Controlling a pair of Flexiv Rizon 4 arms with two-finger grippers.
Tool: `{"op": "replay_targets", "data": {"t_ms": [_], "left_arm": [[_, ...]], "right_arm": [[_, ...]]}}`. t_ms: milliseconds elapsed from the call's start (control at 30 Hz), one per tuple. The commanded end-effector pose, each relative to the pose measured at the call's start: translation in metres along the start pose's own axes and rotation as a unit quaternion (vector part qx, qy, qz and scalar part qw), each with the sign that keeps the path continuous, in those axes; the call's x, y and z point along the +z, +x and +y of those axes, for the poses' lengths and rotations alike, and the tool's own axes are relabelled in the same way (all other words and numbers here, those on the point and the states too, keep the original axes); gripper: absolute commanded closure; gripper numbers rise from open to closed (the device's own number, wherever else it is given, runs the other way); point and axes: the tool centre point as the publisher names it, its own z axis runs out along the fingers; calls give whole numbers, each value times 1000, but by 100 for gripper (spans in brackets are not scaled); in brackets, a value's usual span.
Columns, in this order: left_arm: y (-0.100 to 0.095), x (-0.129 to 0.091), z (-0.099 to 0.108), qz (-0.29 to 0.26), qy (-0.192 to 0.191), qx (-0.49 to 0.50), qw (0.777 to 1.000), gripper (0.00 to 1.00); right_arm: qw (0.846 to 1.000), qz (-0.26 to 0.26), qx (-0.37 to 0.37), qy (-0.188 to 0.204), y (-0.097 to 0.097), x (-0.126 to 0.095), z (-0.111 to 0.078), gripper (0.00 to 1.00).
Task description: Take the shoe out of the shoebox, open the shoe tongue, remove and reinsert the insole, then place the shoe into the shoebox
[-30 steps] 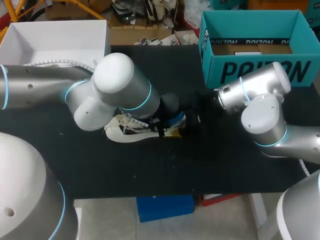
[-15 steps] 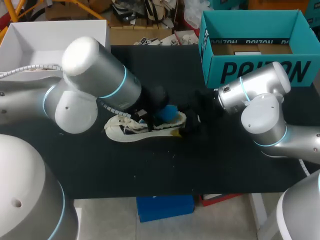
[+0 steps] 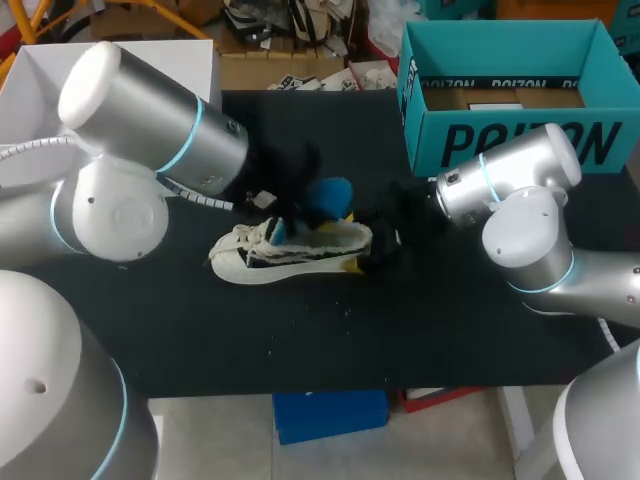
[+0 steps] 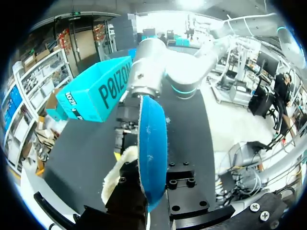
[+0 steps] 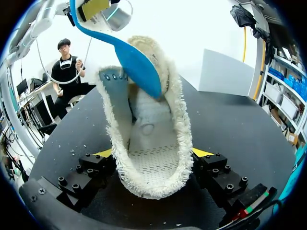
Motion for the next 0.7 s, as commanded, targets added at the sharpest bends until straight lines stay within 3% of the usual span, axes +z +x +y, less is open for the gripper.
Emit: {"op": "replay_targets", "data": {"t_ms": [33,433,633,700], "left_arm": [[6,-30,-6,13,17,0,1000,100],[16,-72,-48,116,117,-42,985,100],[16,-90,-62,148,151,-63,975,100],[15,-95,-65,156,147,-78,974,100]], "right_arm": [[1000,0,1,1,-2,1,-2,100],[1000,0,1,1,-2,1,-2,100],[1000,0,1,1,-2,1,-2,100],[1000,0,1,1,-2,1,-2,100]]}}
